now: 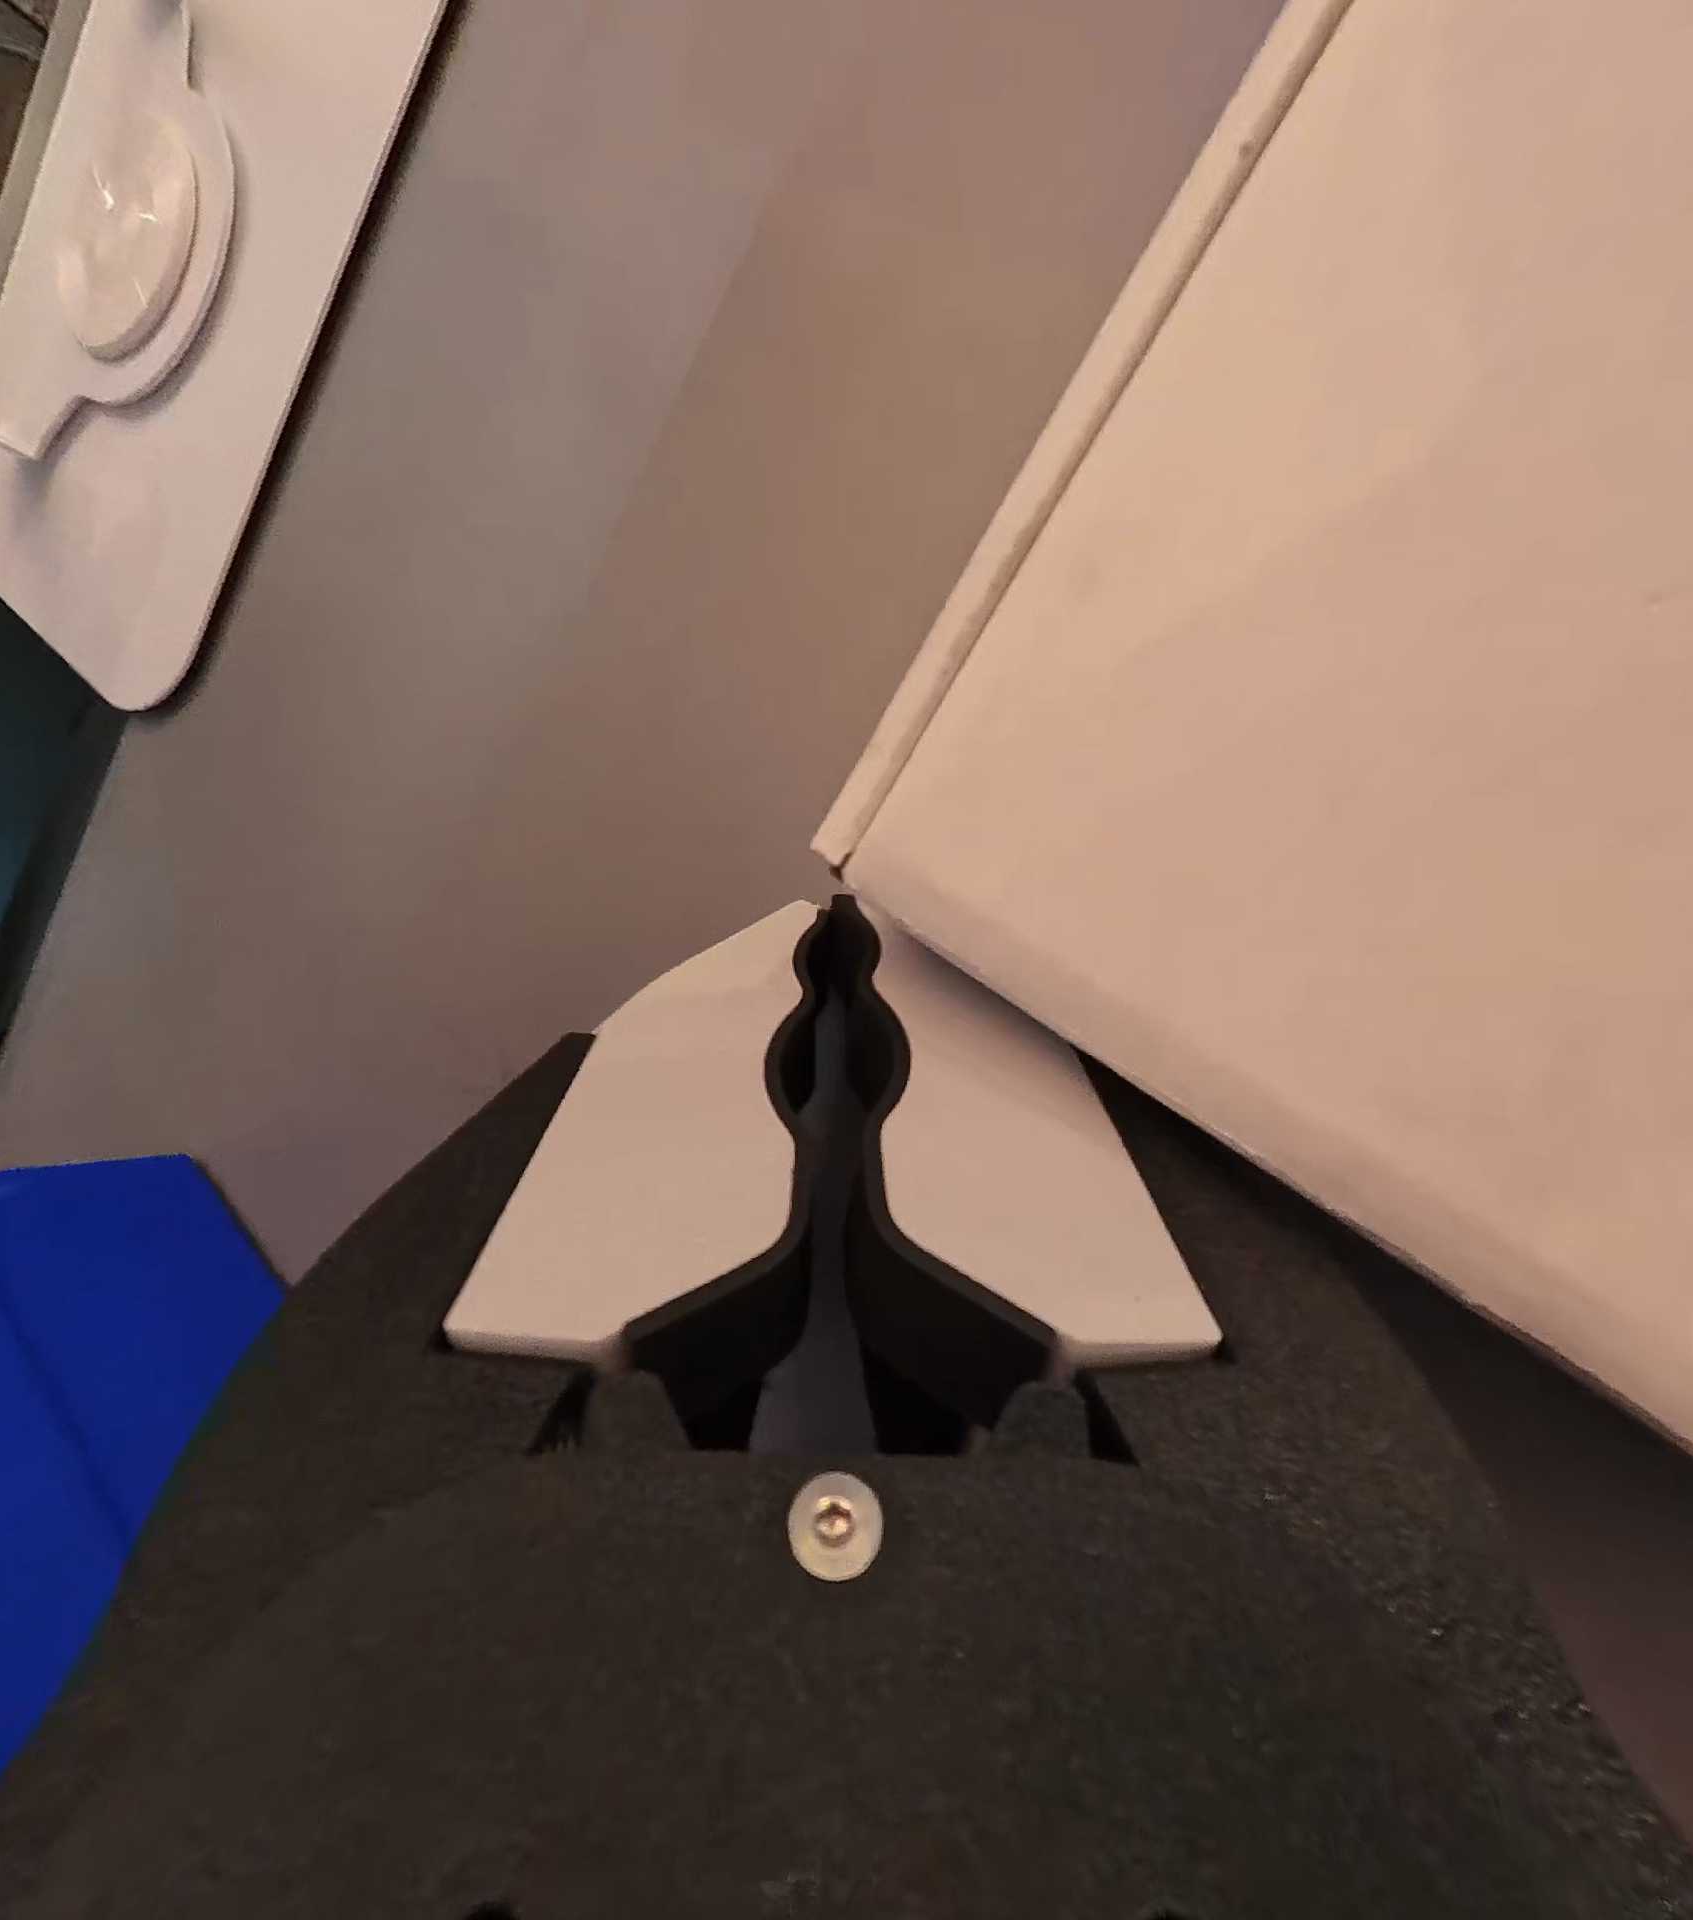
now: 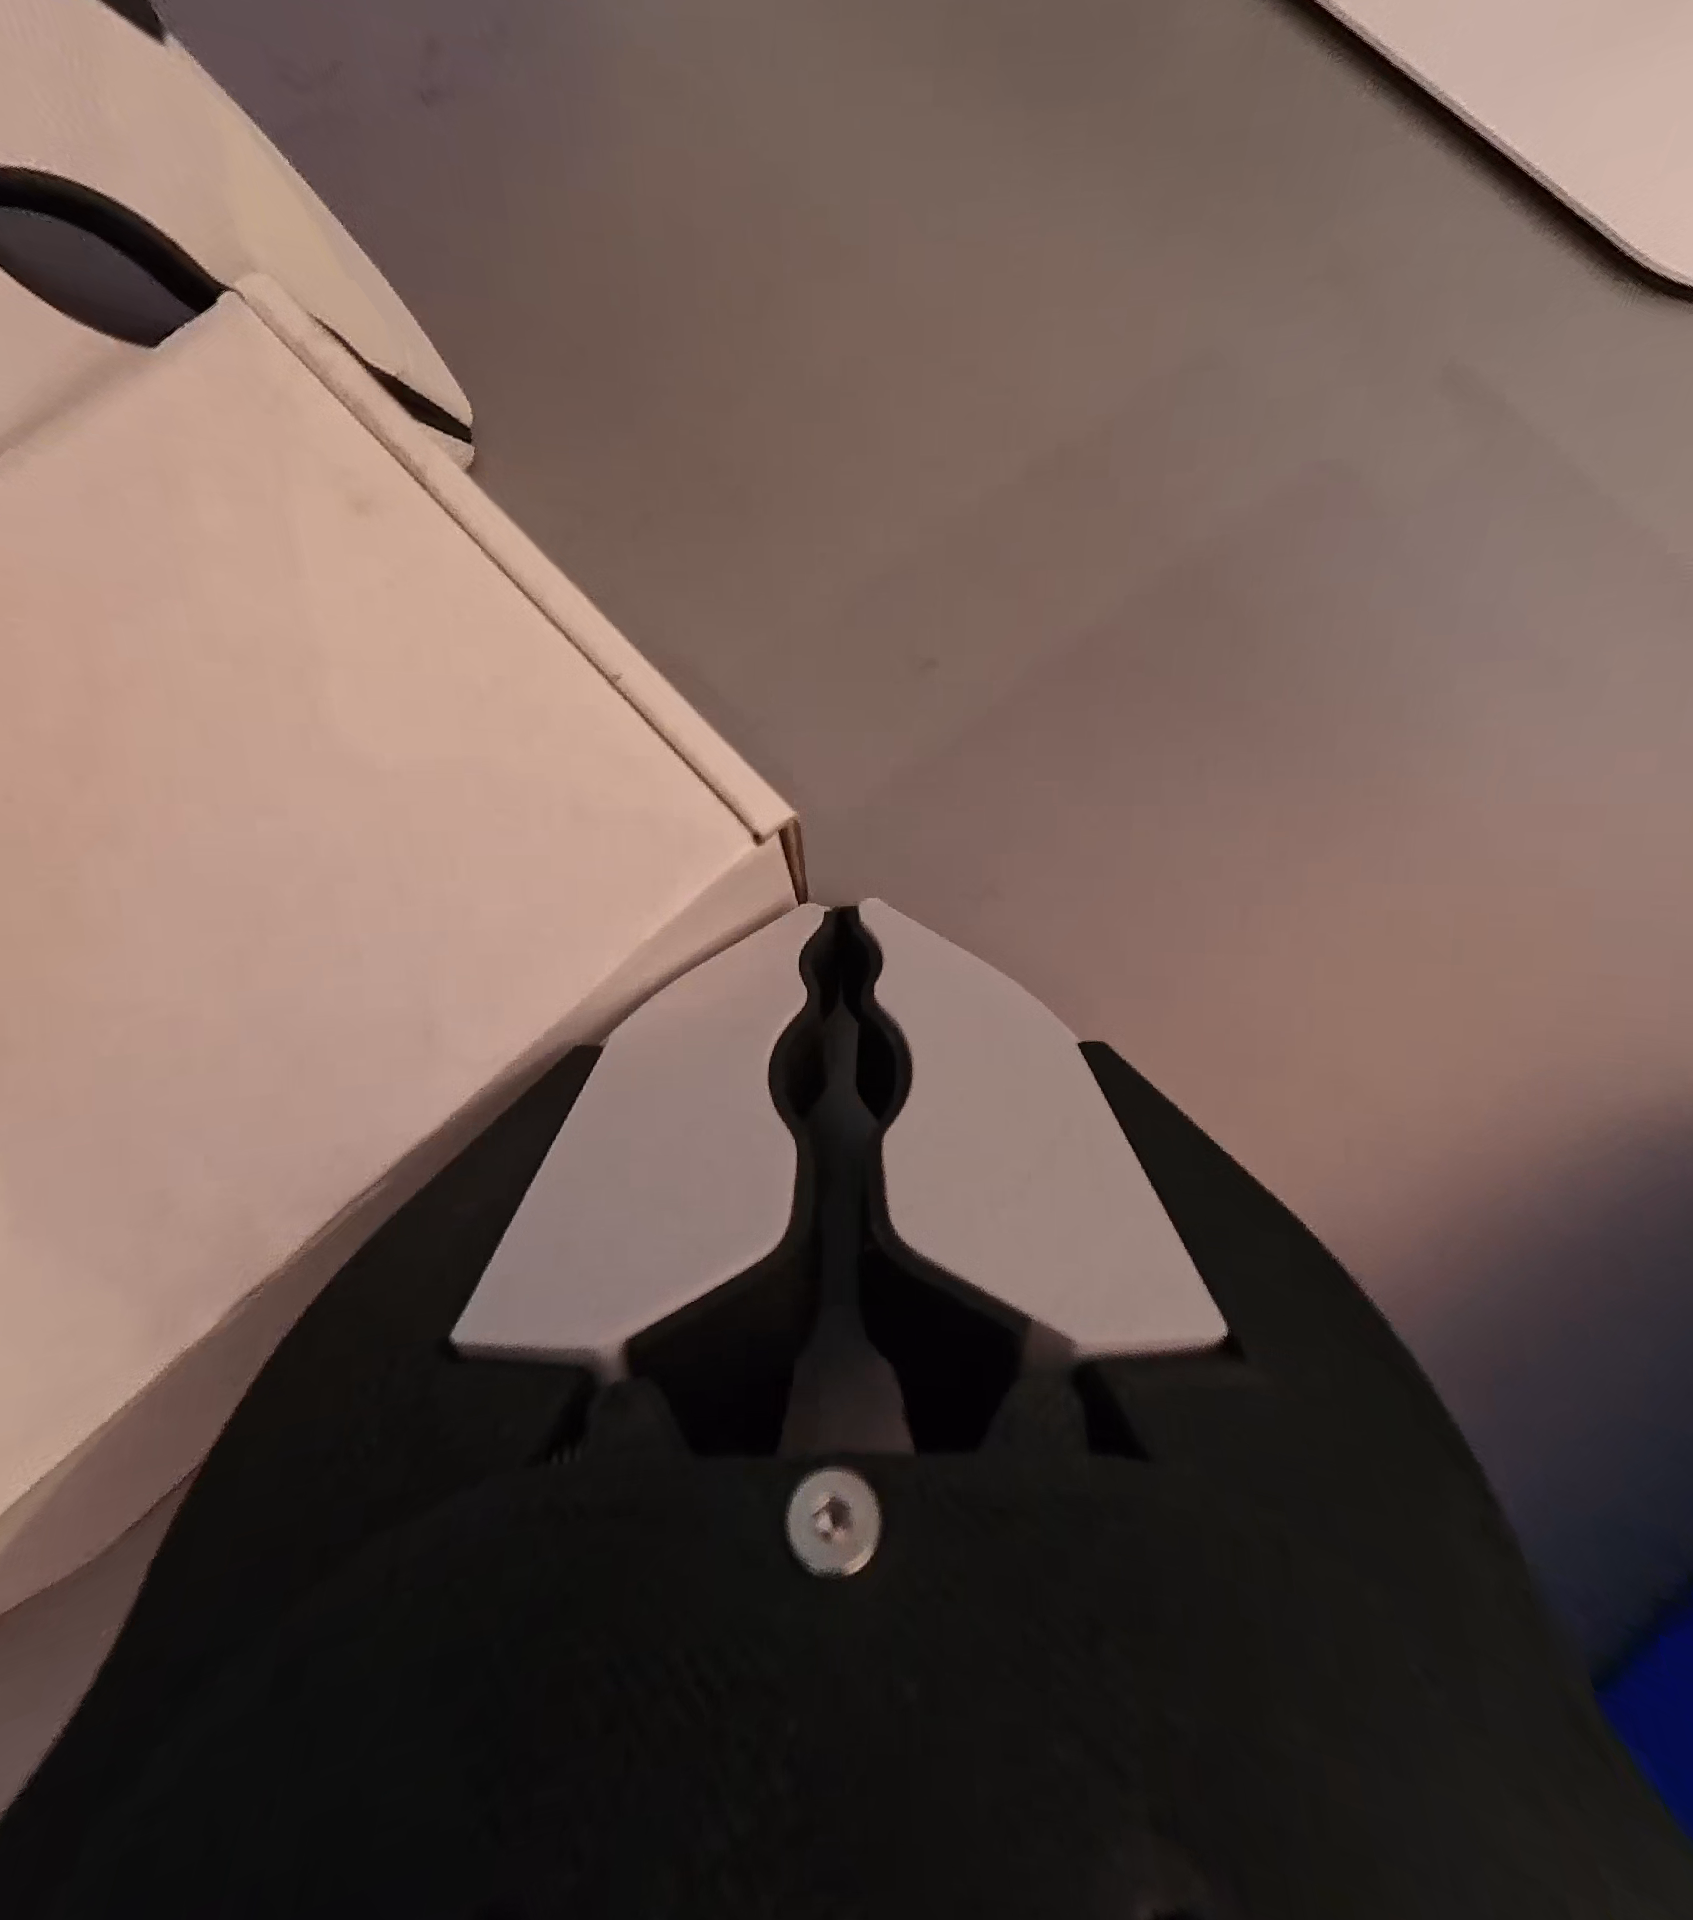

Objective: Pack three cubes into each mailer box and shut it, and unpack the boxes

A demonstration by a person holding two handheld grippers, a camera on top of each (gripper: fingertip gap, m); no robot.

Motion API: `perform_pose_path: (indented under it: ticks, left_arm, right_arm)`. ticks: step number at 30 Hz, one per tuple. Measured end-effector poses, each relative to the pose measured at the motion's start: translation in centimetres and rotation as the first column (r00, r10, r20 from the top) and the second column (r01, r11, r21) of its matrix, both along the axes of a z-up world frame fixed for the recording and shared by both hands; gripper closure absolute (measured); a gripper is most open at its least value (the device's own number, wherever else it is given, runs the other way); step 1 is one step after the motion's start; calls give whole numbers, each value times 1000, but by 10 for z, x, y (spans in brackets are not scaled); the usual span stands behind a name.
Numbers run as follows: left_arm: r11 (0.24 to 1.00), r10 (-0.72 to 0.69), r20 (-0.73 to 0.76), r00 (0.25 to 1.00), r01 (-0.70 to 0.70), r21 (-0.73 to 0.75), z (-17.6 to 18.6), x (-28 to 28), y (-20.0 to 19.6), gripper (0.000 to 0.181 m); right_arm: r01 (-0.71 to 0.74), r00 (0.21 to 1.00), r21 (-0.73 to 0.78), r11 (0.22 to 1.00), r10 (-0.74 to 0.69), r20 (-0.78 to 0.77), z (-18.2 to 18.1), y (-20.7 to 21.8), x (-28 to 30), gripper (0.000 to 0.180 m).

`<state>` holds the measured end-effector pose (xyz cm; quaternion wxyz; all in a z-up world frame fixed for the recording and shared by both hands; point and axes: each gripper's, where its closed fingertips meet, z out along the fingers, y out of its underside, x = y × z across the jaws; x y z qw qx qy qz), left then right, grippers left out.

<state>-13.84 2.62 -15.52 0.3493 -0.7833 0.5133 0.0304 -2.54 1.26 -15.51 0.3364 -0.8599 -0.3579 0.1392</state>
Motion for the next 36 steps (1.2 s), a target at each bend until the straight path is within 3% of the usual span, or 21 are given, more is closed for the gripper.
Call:
perform_pose_path:
  ticks: [1,7,10,12,15,20,26,28,30,33,36]
  left_arm:
    - [1000,-5,-9,1000,5,-3,0,0,0,181]
    - [1000,1,-1,1000,-1,-16,0,0,1,181]
    - [992,94,13,995,-93,-83,0,-10,-6,177]
    - [988,100,-26,995,-102,-117,1,-21,-19,181]
    - [972,36,30,999,-28,-233,3,-16,-49,181]
    - [938,-36,83,996,62,-340,0,1,-78,181]
    - [938,-31,44,999,44,-343,-1,1,-79,181]
    - [925,58,82,995,-22,-380,3,-1,-76,181]
    - [947,169,162,972,-115,-299,21,-5,-55,181]
    - [968,222,391,893,-154,-198,58,-1,-28,181]
    - [976,188,565,804,-88,-200,82,19,-17,181]
  right_arm:
    - [-6,1000,-2,1000,6,12,0,0,-1,179]
    - [-7,1000,0,1000,7,-5,0,0,-1,178]
    - [19,1000,-27,999,-20,-5,0,-5,0,178]
    - [30,996,-2,1000,-30,89,0,-12,11,178]
    - [21,974,8,1000,-23,226,-1,-28,26,178]
    - [-47,995,-147,988,59,84,-2,-61,1,179]
    - [-65,993,-158,985,80,90,-1,-61,1,179]
    - [-49,988,-150,987,70,137,7,-63,6,179]
    - [-31,976,-54,998,42,212,30,-64,20,178]
    - [-203,972,-32,979,205,113,69,-101,11,179]
    - [-549,835,-53,834,545,-72,96,-169,-16,179]
